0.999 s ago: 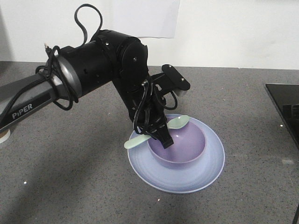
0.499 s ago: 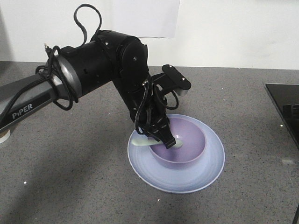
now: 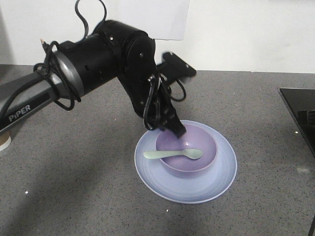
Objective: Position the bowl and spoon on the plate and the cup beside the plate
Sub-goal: 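Raise the left gripper away from the bowl toward the paper cup, then grasp the brown paper cup rim with the left gripper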
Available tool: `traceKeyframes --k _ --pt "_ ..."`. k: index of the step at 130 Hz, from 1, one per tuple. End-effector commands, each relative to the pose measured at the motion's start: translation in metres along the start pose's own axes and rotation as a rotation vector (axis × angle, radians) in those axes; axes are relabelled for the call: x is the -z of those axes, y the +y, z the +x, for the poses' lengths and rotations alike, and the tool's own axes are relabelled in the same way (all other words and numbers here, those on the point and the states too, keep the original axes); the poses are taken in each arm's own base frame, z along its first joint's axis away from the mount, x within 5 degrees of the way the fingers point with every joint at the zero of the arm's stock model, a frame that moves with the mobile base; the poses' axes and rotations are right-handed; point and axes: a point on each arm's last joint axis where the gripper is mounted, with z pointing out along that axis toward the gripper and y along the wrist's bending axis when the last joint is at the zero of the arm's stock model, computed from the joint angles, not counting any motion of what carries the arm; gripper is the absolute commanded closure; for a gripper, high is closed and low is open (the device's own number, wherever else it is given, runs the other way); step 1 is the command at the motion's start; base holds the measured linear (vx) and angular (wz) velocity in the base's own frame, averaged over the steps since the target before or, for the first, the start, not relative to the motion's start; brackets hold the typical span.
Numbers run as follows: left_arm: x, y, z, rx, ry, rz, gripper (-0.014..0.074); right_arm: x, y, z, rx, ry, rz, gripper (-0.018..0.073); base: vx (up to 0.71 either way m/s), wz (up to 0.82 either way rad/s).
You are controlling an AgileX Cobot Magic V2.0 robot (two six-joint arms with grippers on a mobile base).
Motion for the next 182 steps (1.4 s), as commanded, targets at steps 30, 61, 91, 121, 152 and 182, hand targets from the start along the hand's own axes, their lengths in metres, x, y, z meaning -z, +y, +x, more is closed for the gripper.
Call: traceKeyframes --k 30,61,91,121,152,182 --pt "0.088 0.072 0.018 0.223 -0.192 -0.222 0.0351 0.011 -0.001 -0.011 0.009 -0.098 0.006 0.0568 0.0 0.0" --pt "0.147 0.139 0.068 0.443 -0.254 -0.353 0.0351 0.011 -0.001 -0.011 0.009 -0.098 0.006 0.0568 0.0 0.0" --pt "0.189 0.187 0.121 0.644 -0.288 -0.484 0.0351 0.011 -0.001 -0.011 0.009 -0.098 0.006 0.0568 0.0 0.0" --pt "0.184 0.223 0.17 0.818 -0.235 -0.558 0.0351 0.011 -0.001 -0.011 0.009 -0.098 0.006 0.0568 0.0 0.0" --pt "0.166 0.244 0.209 0.922 -0.142 -0.579 0.0335 0.011 -0.001 -0.011 0.009 -0.098 0.006 0.0568 0.0 0.0" --pt "0.159 0.253 0.229 0.997 -0.134 -0.535 0.0229 0.011 -0.001 -0.011 0.009 -0.098 0.006 0.0568 0.0 0.0"
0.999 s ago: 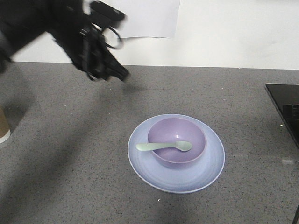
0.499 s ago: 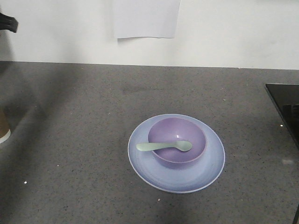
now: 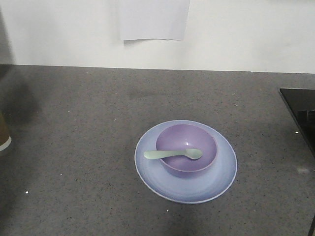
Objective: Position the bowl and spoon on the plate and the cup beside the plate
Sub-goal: 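Grasp the brown paper cup rim with the left gripper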
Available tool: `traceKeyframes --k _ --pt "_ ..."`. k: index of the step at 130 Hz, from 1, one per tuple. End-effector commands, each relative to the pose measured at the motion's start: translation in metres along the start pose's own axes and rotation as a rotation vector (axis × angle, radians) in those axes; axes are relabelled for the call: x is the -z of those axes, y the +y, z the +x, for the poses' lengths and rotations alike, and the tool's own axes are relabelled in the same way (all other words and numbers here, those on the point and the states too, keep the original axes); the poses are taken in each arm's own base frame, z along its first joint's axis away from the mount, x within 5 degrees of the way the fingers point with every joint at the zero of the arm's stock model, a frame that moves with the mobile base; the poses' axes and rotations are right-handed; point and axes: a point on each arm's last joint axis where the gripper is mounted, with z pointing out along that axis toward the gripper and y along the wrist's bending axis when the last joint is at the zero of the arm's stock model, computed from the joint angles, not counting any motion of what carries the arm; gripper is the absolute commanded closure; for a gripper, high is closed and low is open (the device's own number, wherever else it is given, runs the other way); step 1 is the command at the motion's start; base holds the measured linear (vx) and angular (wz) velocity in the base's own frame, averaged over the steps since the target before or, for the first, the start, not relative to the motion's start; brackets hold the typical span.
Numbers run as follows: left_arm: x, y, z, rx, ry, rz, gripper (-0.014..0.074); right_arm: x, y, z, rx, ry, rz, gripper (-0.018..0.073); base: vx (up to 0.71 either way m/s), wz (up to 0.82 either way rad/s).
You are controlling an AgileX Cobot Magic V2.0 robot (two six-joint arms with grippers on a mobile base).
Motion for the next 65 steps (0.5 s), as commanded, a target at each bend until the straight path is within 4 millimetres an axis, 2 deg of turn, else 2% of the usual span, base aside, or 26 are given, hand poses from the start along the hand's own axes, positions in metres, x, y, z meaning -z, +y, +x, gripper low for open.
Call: traceKeyframes --k 1,29,65 --pt "0.02 0.006 -0.003 0.025 -0.096 0.022 0.0222 0.011 -0.001 -0.011 0.009 -0.098 0.006 0.0568 0.0 0.0" --pt "0.016 0.018 0.0 0.049 -0.069 0.004 0.0192 0.011 -0.001 -0.011 0.009 -0.098 0.006 0.0568 0.0 0.0" --pt "0.006 0.013 0.002 0.032 -0.022 0.057 0.0192 0.011 -0.001 -0.011 0.009 -0.098 0.006 0.0568 0.0 0.0"
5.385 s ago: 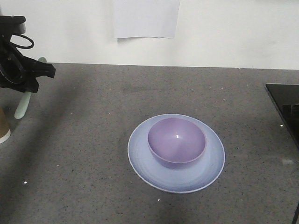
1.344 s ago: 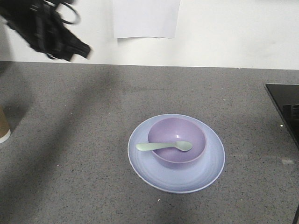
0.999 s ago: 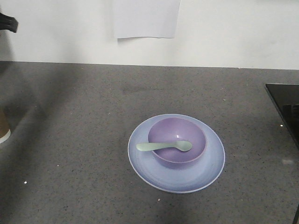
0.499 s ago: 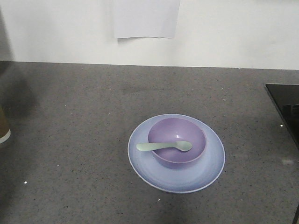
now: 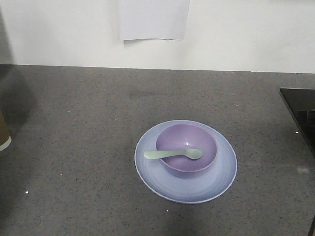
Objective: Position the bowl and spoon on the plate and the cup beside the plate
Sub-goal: 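Grasp the brown paper cup rim with the left gripper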
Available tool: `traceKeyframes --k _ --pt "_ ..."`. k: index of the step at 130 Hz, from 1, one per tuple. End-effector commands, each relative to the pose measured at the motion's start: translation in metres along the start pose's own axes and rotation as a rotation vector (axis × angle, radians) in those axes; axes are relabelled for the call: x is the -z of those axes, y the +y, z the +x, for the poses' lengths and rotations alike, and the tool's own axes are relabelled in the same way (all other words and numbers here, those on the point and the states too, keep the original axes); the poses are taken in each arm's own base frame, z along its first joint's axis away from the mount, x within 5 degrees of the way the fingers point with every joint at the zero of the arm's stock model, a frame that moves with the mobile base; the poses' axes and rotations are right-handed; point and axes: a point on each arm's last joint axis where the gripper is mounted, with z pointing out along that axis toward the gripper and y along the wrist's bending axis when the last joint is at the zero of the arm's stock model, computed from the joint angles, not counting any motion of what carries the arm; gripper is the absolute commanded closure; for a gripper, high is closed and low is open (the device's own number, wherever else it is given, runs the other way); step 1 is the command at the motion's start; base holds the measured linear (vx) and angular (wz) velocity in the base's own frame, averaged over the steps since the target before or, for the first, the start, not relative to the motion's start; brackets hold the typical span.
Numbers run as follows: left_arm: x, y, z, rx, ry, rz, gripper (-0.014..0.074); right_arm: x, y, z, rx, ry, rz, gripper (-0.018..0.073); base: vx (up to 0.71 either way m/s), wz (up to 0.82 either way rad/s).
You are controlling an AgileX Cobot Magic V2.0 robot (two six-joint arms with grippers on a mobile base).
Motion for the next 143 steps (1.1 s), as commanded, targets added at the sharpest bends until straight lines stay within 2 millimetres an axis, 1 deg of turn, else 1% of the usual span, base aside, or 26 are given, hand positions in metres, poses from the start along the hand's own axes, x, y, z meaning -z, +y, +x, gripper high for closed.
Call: traceKeyframes --k 1,15,33,49,72,82,93,106,107,110,115,116,117,118,119,120,121,122,123,124,125,126,127,128,133,143 --pt "0.017 -0.002 -0.004 -0.003 -0.072 0.03 0.0192 0.011 -0.001 -0.011 0.009 -0.098 0.006 0.0568 0.0 0.0" --pt "0.016 -0.002 -0.004 -0.009 -0.069 0.035 0.0192 0.011 -0.001 -0.011 0.009 -0.098 0.006 0.0568 0.0 0.0" --pt "0.007 -0.003 -0.004 -0.009 -0.039 0.039 0.0192 0.011 -0.001 -0.011 0.009 -0.098 0.006 0.0568 0.0 0.0" --pt "-0.005 -0.004 0.0 -0.016 -0.008 0.041 0.0192 0.011 -0.001 -0.011 0.009 -0.098 0.006 0.0568 0.0 0.0" --pt "-0.029 -0.004 0.009 -0.031 0.064 0.023 0.0192 0.011 -0.001 -0.011 0.009 -0.098 0.006 0.0568 0.0 0.0" --pt "-0.036 -0.003 0.01 -0.028 0.082 0.023 0.0192 0.011 -0.001 -0.011 0.009 -0.098 0.006 0.0568 0.0 0.0" --pt "-0.037 -0.003 0.01 -0.019 0.086 0.032 0.0203 0.011 -0.001 -0.011 0.009 -0.098 0.006 0.0568 0.0 0.0" --pt "-0.038 -0.004 0.008 -0.044 0.061 0.043 0.027 0.011 -0.001 -0.011 0.009 -0.098 0.006 0.0568 0.0 0.0" --pt "-0.038 -0.004 0.008 -0.047 0.057 0.044 0.0294 0.011 -0.001 -0.011 0.009 -0.098 0.006 0.0568 0.0 0.0" --pt "-0.038 -0.004 0.007 -0.048 0.053 0.045 0.0312 0.011 -0.001 -0.011 0.009 -0.098 0.006 0.0568 0.0 0.0" --pt "-0.038 -0.004 0.007 -0.057 0.044 0.046 0.0374 0.011 -0.001 -0.011 0.009 -0.098 0.006 0.0568 0.0 0.0" --pt "-0.038 -0.004 0.007 -0.057 0.044 0.046 0.0374 0.011 -0.001 -0.011 0.009 -0.098 0.006 0.0568 0.0 0.0" --pt "-0.038 -0.004 0.006 -0.062 0.042 0.046 0.0397 0.011 -0.001 -0.011 0.009 -0.098 0.006 0.0568 0.0 0.0" --pt "-0.038 -0.004 0.006 -0.062 0.042 0.046 0.0397 0.011 -0.001 -0.011 0.009 -0.098 0.006 0.0568 0.0 0.0" --pt "-0.038 -0.004 0.006 -0.065 0.039 0.048 0.0421 0.011 -0.001 -0.011 0.009 -0.098 0.006 0.0568 0.0 0.0" --pt "-0.038 -0.004 0.006 -0.065 0.039 0.048 0.0421 0.011 -0.001 -0.011 0.009 -0.098 0.006 0.0568 0.0 0.0" --pt "-0.038 -0.004 0.006 -0.07 0.038 0.048 0.0456 0.011 -0.001 -0.011 0.009 -0.098 0.006 0.0568 0.0 0.0" --pt "-0.038 -0.004 0.006 -0.07 0.038 0.048 0.0456 0.011 -0.001 -0.011 0.009 -0.098 0.006 0.0568 0.0 0.0" --pt "-0.038 -0.004 0.006 -0.072 0.035 0.051 0.0481 0.011 -0.001 -0.011 0.009 -0.098 0.006 0.0568 0.0 0.0" --pt "-0.038 -0.004 0.006 -0.072 0.035 0.051 0.0481 0.011 -0.001 -0.011 0.009 -0.098 0.006 0.0568 0.0 0.0" --pt "-0.038 -0.005 0.006 -0.076 0.032 0.054 0.0505 0.011 -0.001 -0.011 0.009 -0.098 0.006 0.0568 0.0 0.0" --pt "-0.038 -0.005 0.006 -0.076 0.032 0.054 0.0505 0.011 -0.001 -0.011 0.009 -0.098 0.006 0.0568 0.0 0.0" --pt "-0.038 -0.005 0.005 -0.083 0.029 0.057 0.0528 0.011 -0.001 -0.011 0.009 -0.098 0.006 0.0568 0.0 0.0" --pt "-0.038 -0.005 0.005 -0.083 0.029 0.057 0.0528 0.011 -0.001 -0.011 0.009 -0.098 0.006 0.0568 0.0 0.0" --pt "-0.037 -0.006 0.004 -0.116 0.011 0.069 0.0596 0.011 -0.001 -0.011 0.009 -0.098 0.006 0.0568 0.0 0.0" --pt "-0.033 -0.01 0.001 -0.137 -0.015 0.09 0.0605 0.011 -0.001 -0.011 0.009 -0.098 0.006 0.0568 0.0 0.0"
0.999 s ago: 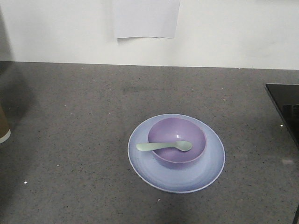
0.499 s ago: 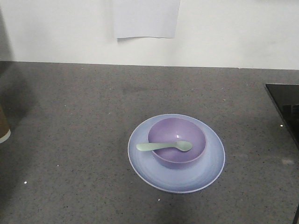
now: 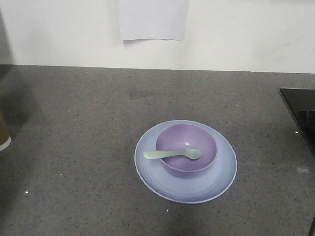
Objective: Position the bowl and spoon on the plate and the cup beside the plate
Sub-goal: 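Grasp the brown paper cup rim with the left gripper, then slide the paper cup toward the plate with the left gripper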
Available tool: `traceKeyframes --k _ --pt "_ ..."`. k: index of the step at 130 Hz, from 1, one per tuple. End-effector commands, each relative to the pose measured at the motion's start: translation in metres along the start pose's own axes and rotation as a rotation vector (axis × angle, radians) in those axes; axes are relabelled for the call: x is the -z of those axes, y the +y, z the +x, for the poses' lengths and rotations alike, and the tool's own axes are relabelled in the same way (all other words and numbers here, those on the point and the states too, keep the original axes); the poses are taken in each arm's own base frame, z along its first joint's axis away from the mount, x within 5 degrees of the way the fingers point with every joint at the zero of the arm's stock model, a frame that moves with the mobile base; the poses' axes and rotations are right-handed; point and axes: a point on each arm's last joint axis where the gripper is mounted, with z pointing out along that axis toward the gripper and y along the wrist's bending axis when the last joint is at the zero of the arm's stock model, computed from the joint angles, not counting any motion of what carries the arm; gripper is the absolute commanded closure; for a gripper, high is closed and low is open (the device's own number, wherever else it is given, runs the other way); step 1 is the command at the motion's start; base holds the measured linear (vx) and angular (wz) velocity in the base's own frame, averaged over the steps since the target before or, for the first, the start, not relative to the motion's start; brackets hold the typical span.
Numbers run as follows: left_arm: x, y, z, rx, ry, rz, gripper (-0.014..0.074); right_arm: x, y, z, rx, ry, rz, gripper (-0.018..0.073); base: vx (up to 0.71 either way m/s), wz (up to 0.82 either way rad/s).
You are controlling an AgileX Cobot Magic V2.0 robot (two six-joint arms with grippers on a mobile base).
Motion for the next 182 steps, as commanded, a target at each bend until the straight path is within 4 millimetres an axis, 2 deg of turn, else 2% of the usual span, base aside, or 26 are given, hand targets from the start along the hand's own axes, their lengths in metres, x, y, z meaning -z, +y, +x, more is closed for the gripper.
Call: traceKeyframes --k 1,13,28,54,77,101,141,169,182 --pt "0.03 -0.004 -0.008 -0.032 -0.141 0.019 0.0605 0.011 -0.001 -0.011 0.009 -0.098 0.006 0.0568 0.0 0.0" --pt "0.039 -0.014 -0.015 -0.042 -0.183 0.063 0.0605 0.011 -0.001 -0.011 0.009 -0.098 0.006 0.0568 0.0 0.0" --pt "0.052 -0.041 -0.022 -0.08 -0.23 0.144 0.0605 0.011 -0.001 -0.011 0.009 -0.098 0.006 0.0568 0.0 0.0" --pt "0.071 -0.104 -0.025 -0.239 -0.284 0.239 0.0605 0.011 -0.001 -0.011 0.009 -0.098 0.006 0.0568 0.0 0.0" --pt "0.073 -0.16 -0.017 -0.363 -0.287 0.323 0.0605 0.011 -0.001 -0.011 0.009 -0.098 0.006 0.0568 0.0 0.0" --pt "0.067 -0.201 -0.006 -0.455 -0.254 0.373 0.0605 0.011 -0.001 -0.011 0.009 -0.098 0.006 0.0568 0.0 0.0" --pt "0.059 -0.248 0.009 -0.543 -0.208 0.448 0.0604 0.011 -0.001 -0.011 0.009 -0.098 0.006 0.0568 0.0 0.0" --pt "0.061 -0.263 0.012 -0.566 -0.206 0.469 0.0604 0.011 -0.001 -0.011 0.009 -0.098 0.006 0.0568 0.0 0.0" --pt "0.06 -0.264 0.012 -0.566 -0.205 0.468 0.0604 0.011 -0.001 -0.011 0.009 -0.098 0.006 0.0568 0.0 0.0"
